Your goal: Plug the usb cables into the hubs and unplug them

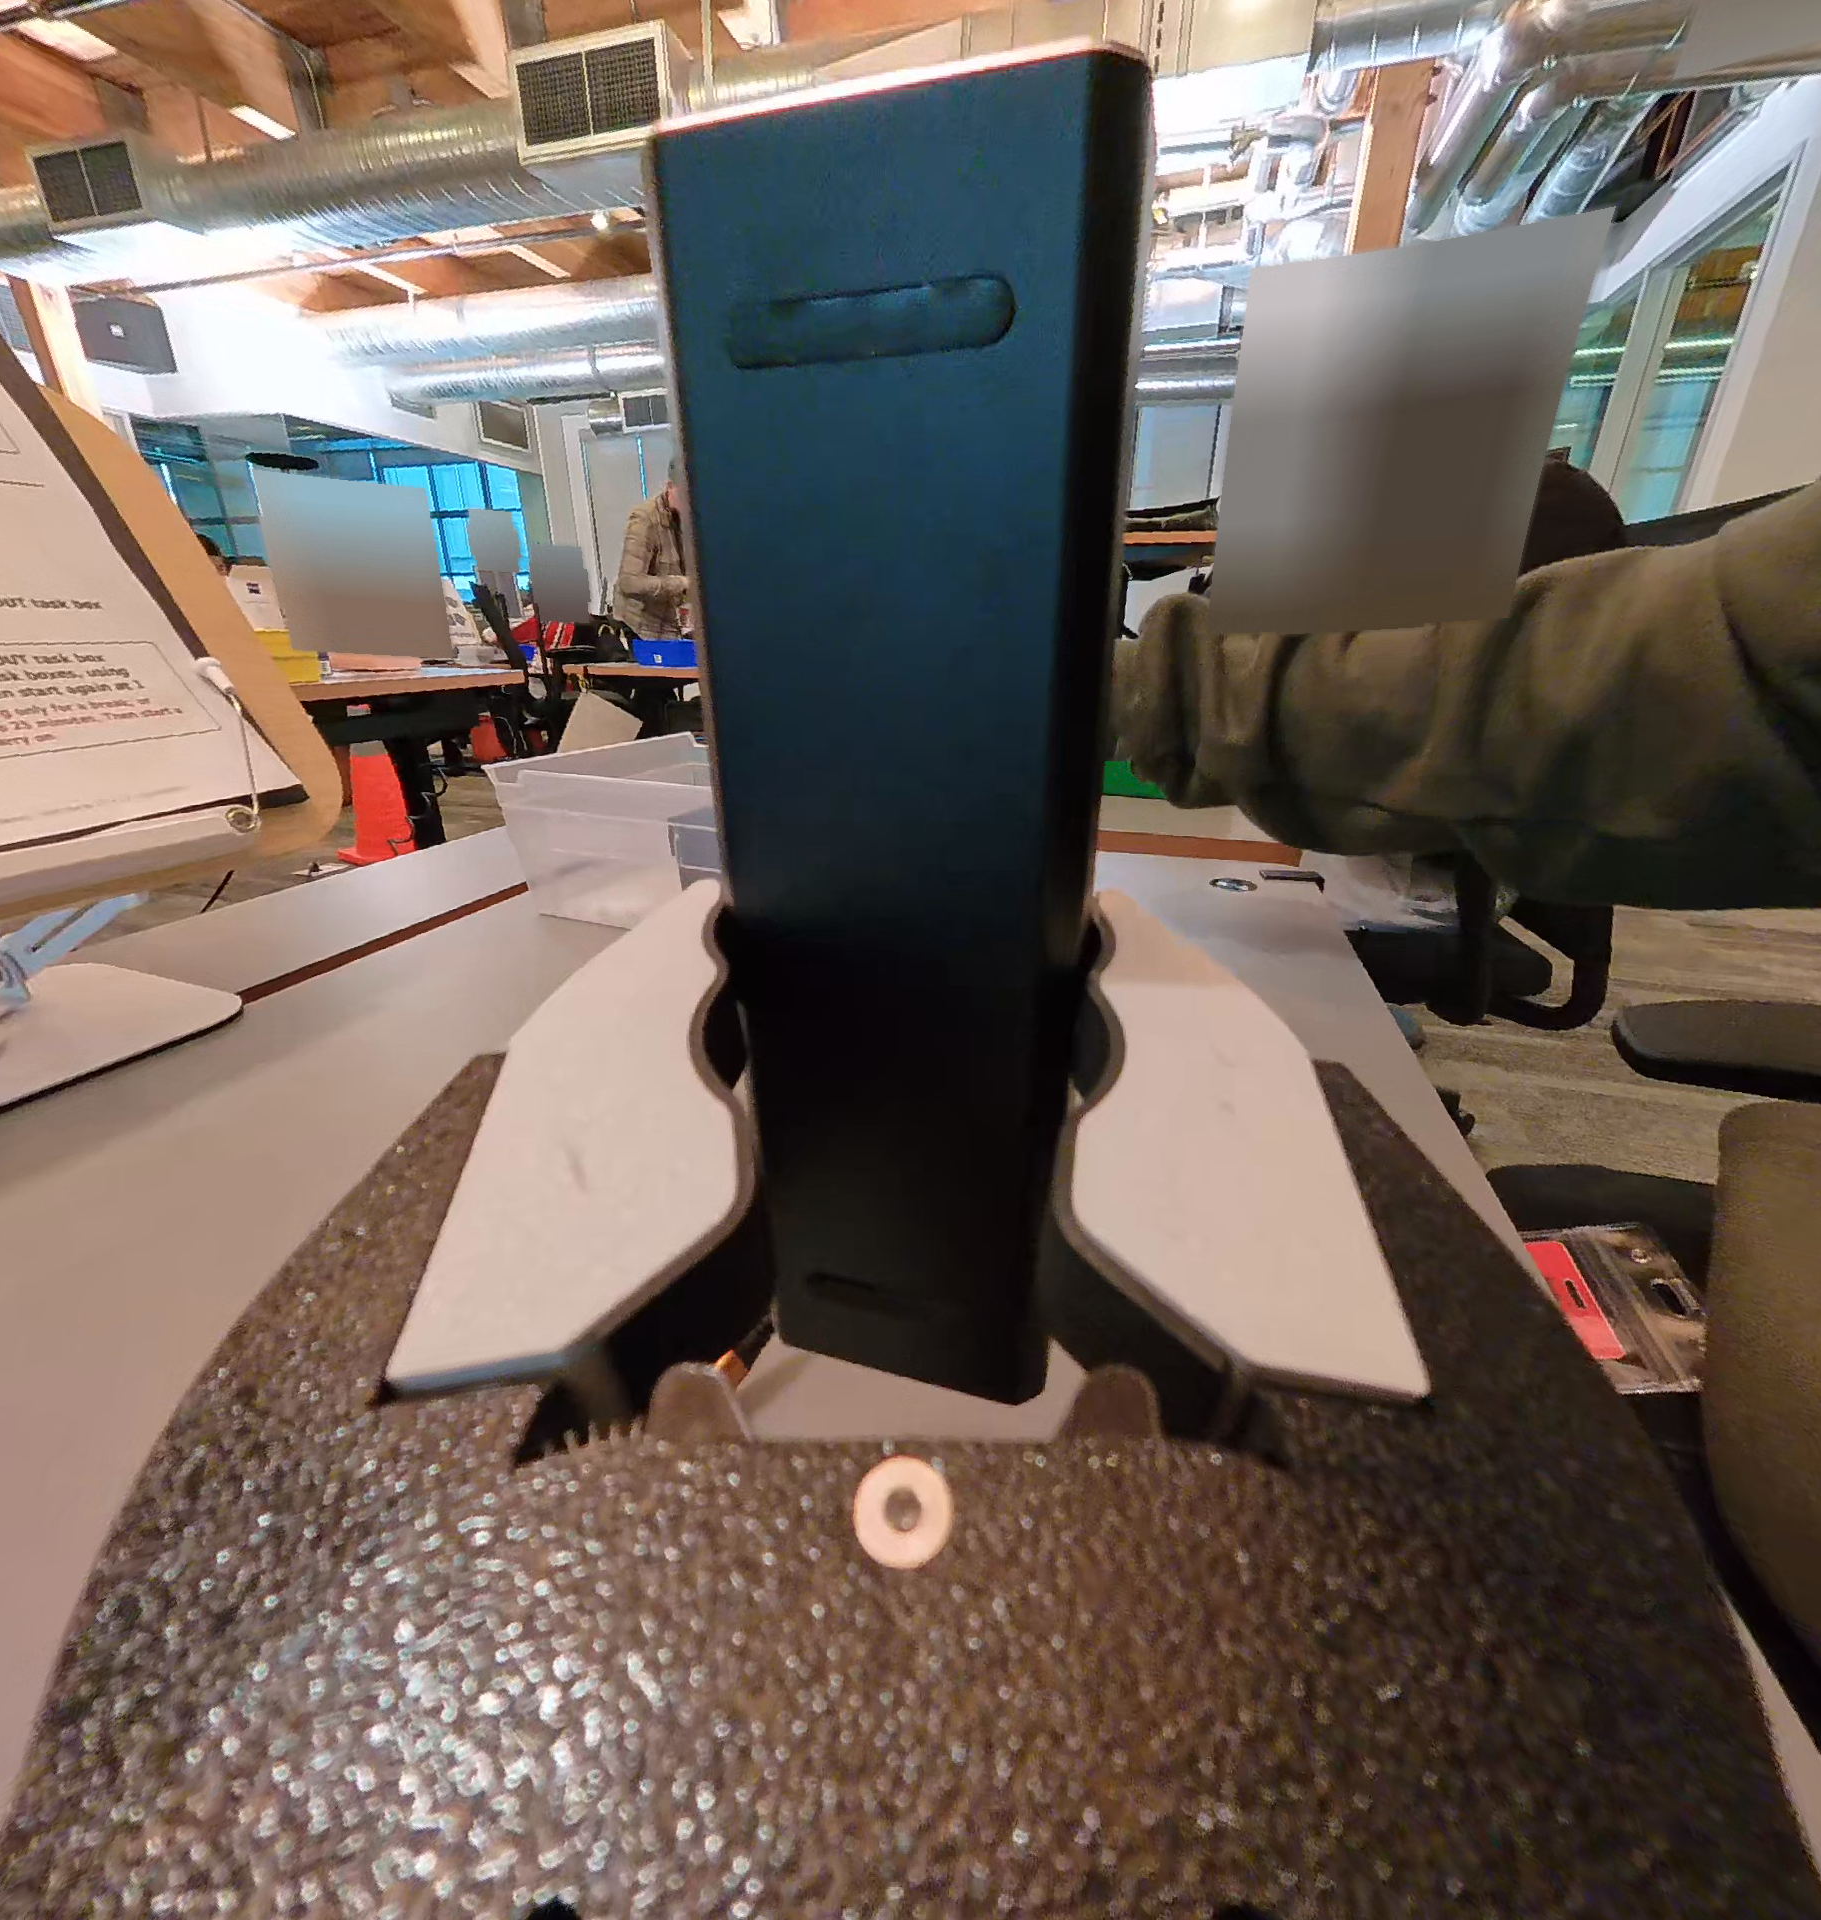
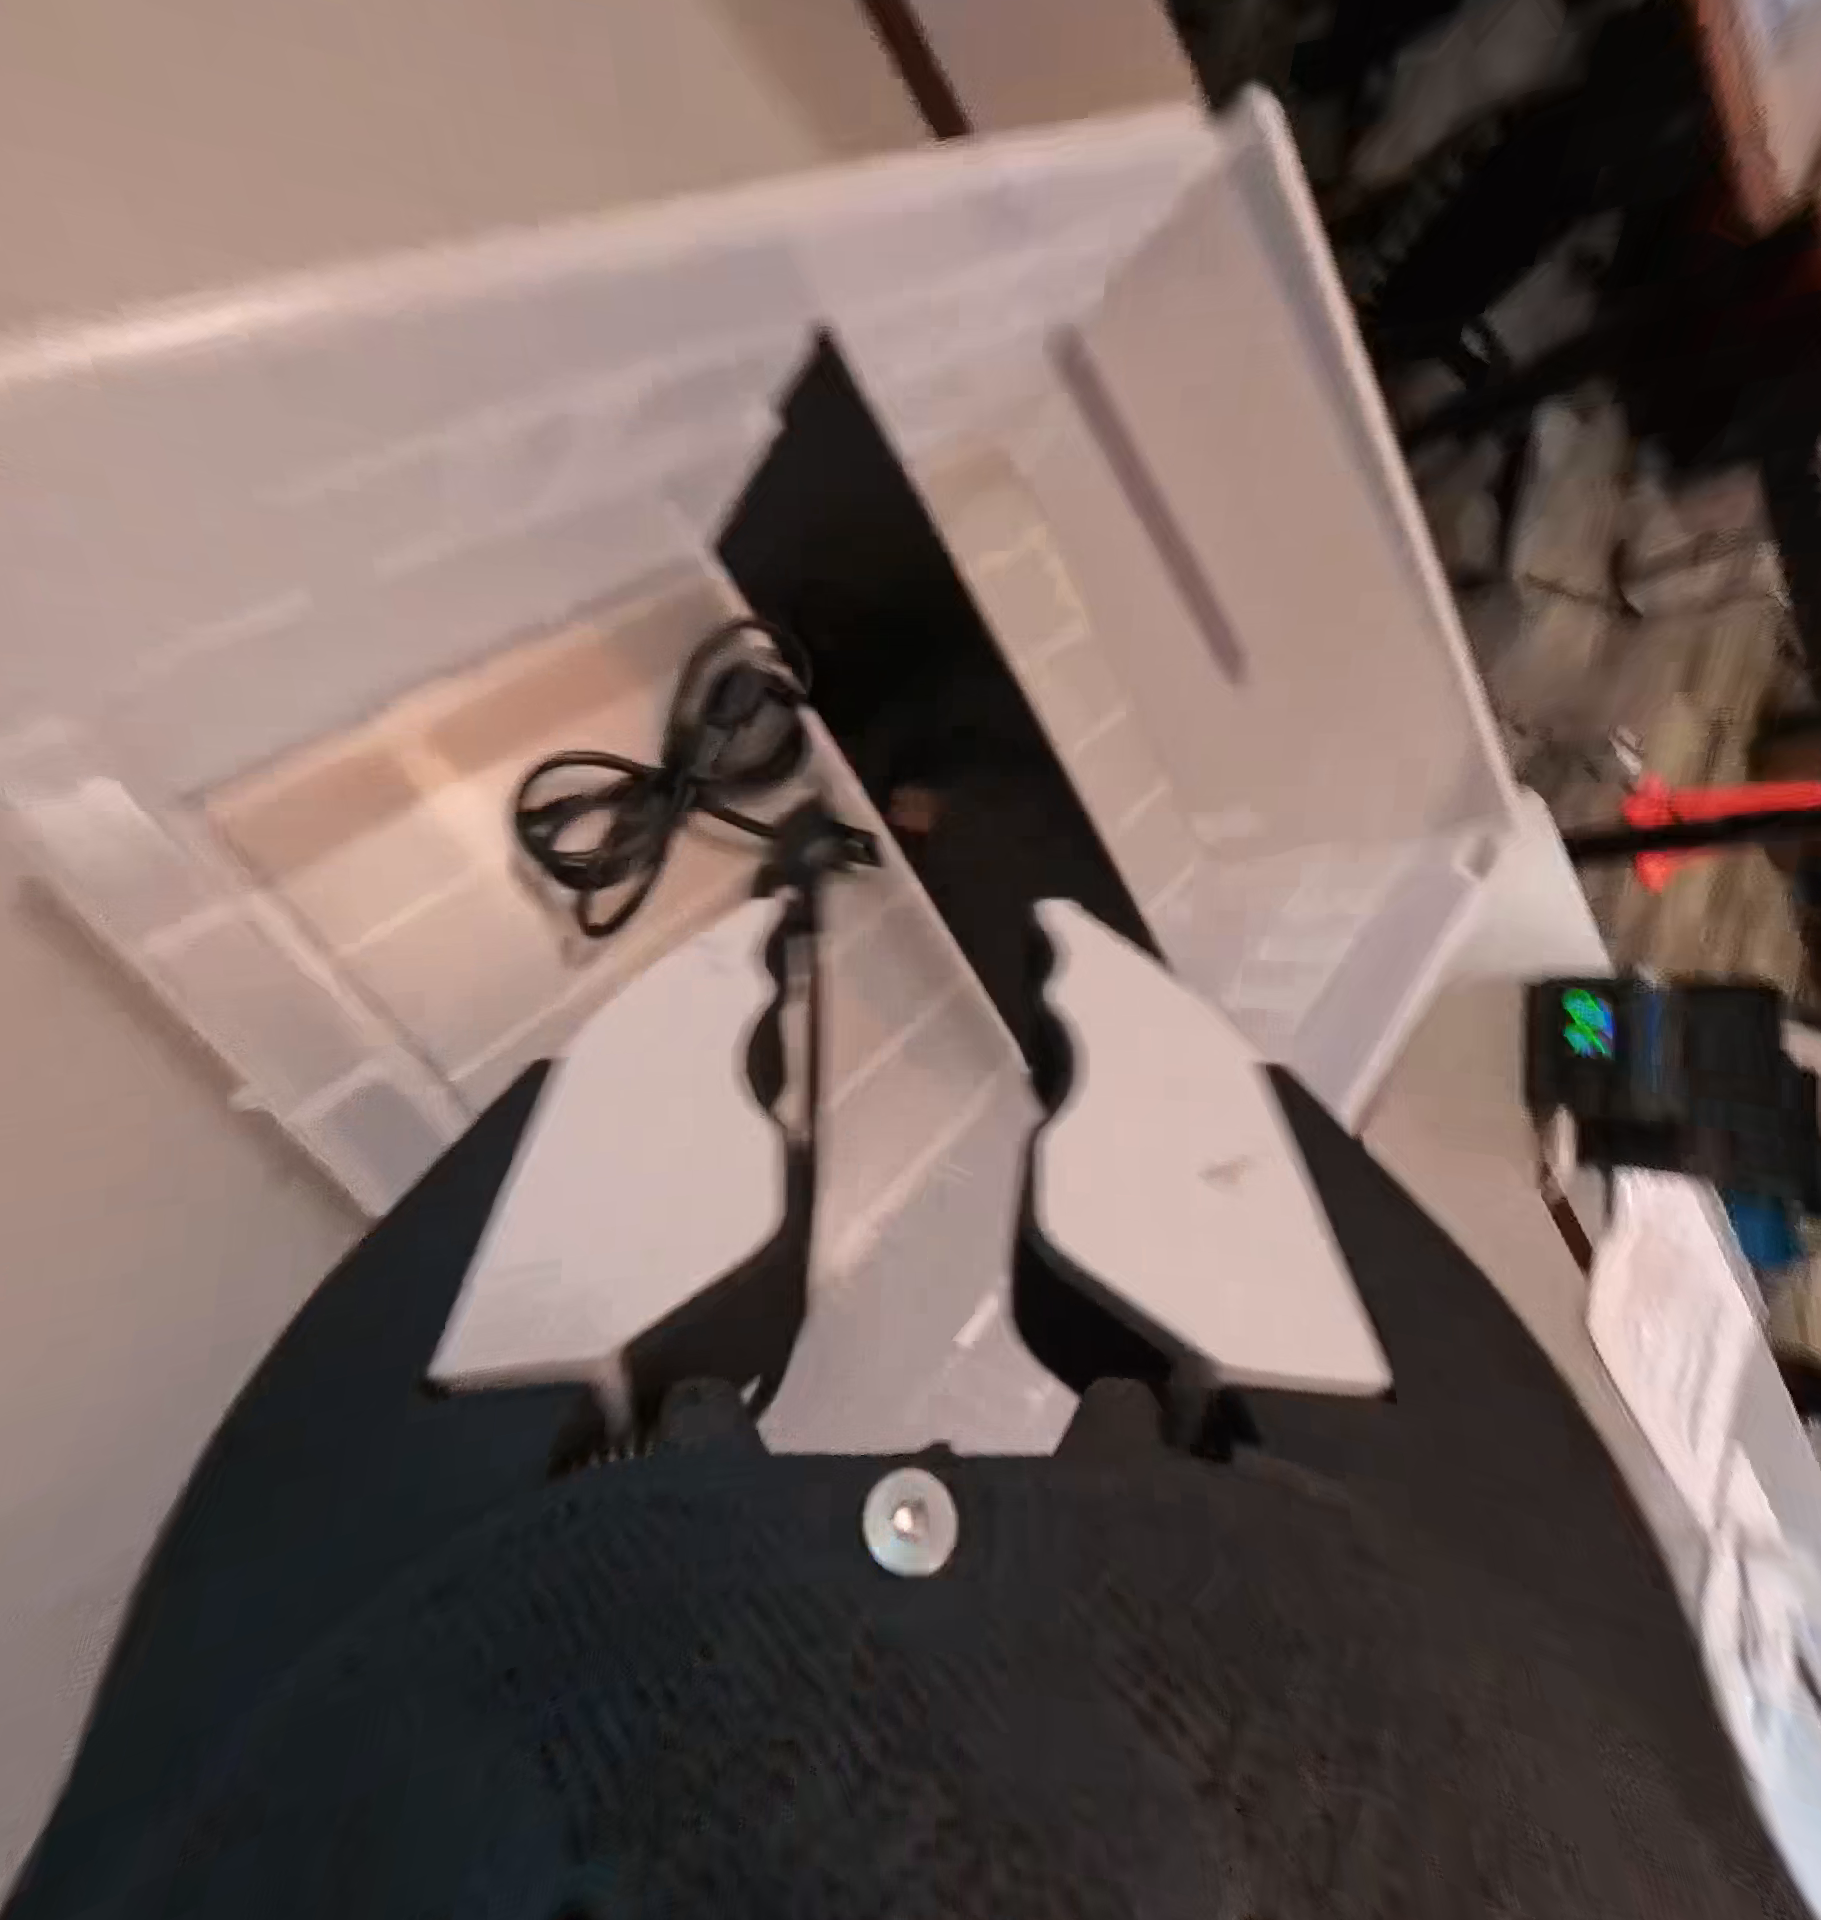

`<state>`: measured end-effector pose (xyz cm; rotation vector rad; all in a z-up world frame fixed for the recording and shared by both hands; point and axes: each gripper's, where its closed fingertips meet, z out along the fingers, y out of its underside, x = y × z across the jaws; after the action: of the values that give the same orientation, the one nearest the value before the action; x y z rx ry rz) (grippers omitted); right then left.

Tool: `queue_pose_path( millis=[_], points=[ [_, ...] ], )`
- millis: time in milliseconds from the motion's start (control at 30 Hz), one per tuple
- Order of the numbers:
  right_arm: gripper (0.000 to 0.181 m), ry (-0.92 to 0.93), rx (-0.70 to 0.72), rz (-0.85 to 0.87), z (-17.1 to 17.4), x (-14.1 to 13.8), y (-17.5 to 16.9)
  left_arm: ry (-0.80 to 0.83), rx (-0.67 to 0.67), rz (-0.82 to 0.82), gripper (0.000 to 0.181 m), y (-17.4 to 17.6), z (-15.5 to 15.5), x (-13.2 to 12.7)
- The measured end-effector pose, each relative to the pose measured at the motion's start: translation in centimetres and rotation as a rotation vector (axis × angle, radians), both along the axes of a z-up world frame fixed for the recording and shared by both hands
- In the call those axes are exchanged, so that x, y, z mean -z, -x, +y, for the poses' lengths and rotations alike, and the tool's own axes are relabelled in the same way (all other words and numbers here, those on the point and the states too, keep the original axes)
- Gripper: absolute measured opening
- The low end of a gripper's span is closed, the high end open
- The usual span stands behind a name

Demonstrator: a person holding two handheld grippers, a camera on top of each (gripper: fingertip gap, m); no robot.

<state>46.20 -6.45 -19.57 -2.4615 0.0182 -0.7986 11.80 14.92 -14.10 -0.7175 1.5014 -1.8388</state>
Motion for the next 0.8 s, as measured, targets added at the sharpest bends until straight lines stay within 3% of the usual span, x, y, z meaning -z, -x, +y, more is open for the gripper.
queue_pose_path(
  millis=[33, 167, 233, 333, 433, 533, 667, 800],
  points=[
    [0.063, -0.033, 0.065, -0.017, -0.5, -0.7, -0.7, 0.002, 0.0, 0.001, 0.061, 0.0, 0.0, 0.0],
    [0.083, -0.434, 0.111, 0.083, 0.6, -6.1, 0.6, 0.011, 0.007, 0.005, 0.061, 0.0, 0.0, 0.0],
    [0.091, -0.619, 0.057, 0.235, 2.3, -8.5, 3.9, 0.009, 0.006, 0.006, 0.061, 0.0, 0.0, 0.0],
    [0.075, -0.722, -0.222, 0.499, 7.2, -9.2, 14.3, 0.015, 0.028, 0.014, 0.061, -0.2, -0.5, 0.1],
    [0.064, -0.753, -0.484, 0.546, 12.0, -8.5, 25.4, 0.011, 0.059, 0.03, 0.061, -0.3, -1.3, 0.5],
    [0.055, -0.743, -0.596, 0.582, 15.2, -7.0, 32.2, -0.014, 0.084, 0.045, 0.061, -0.2, -2.3, 1.0],
    [0.04, -0.639, -0.62, 0.516, 17.0, -4.7, 34.6, -0.025, 0.12, 0.028, 0.061, 0.1, -3.2, 0.9],
    [0.024, -0.733, -0.638, 0.629, 17.2, -4.9, 35.7, -0.012, 0.159, -0.014, 0.06, 0.6, -3.7, 0.3]
  ],
)
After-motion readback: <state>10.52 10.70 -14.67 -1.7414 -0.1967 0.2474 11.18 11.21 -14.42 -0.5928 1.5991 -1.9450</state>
